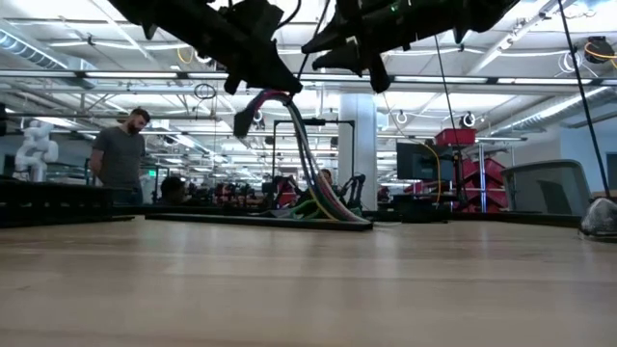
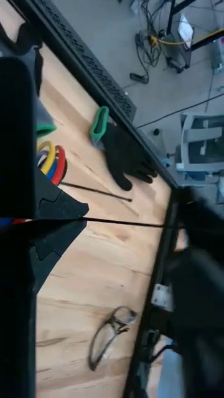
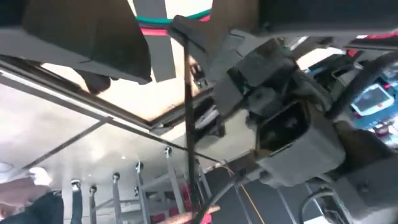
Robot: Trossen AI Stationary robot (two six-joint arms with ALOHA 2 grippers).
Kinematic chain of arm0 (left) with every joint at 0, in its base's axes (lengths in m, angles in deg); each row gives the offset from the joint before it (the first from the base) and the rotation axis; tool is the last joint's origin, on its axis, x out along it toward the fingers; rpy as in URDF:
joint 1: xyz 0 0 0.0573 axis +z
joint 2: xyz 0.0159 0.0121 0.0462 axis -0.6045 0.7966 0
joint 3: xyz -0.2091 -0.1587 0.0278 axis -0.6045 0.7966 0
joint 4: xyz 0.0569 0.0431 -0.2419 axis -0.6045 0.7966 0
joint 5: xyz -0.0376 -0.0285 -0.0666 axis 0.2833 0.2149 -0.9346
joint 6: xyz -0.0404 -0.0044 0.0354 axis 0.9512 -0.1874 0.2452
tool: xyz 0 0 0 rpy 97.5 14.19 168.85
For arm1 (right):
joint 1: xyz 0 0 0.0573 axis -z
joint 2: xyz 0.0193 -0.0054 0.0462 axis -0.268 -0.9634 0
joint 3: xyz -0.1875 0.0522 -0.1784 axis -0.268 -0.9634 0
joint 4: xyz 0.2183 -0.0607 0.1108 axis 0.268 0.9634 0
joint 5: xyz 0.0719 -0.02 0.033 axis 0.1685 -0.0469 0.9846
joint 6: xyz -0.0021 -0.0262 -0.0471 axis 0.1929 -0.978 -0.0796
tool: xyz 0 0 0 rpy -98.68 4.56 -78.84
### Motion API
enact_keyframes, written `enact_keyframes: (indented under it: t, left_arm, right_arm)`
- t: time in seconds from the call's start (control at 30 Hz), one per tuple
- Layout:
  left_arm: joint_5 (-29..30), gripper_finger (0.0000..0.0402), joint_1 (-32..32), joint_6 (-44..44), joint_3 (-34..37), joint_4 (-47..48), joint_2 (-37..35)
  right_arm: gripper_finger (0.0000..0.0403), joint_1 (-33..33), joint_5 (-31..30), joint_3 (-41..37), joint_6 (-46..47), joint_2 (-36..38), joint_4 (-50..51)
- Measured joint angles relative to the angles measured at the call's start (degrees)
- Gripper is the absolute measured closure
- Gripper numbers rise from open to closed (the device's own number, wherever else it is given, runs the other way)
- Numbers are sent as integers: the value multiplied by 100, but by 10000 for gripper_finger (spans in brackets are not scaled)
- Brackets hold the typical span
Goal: Ziptie cables
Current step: Wrap the cables using a black zip tie
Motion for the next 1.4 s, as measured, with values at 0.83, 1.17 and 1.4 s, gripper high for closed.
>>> enact_keyframes:
  t: [0.83,1.17,1.4]
  left_arm:
    - [-370,401,92,213,-8,-464,-217]
    - [-477,401,86,162,-20,1,-699]
    - [-482,401,81,8,-33,38,-971]
  right_arm:
    - [336,-34,-9,-6,-67,-831,-1492]
    - [301,151,49,-20,-215,-513,-1401]
    - [258,207,219,-24,-65,-420,-1325]
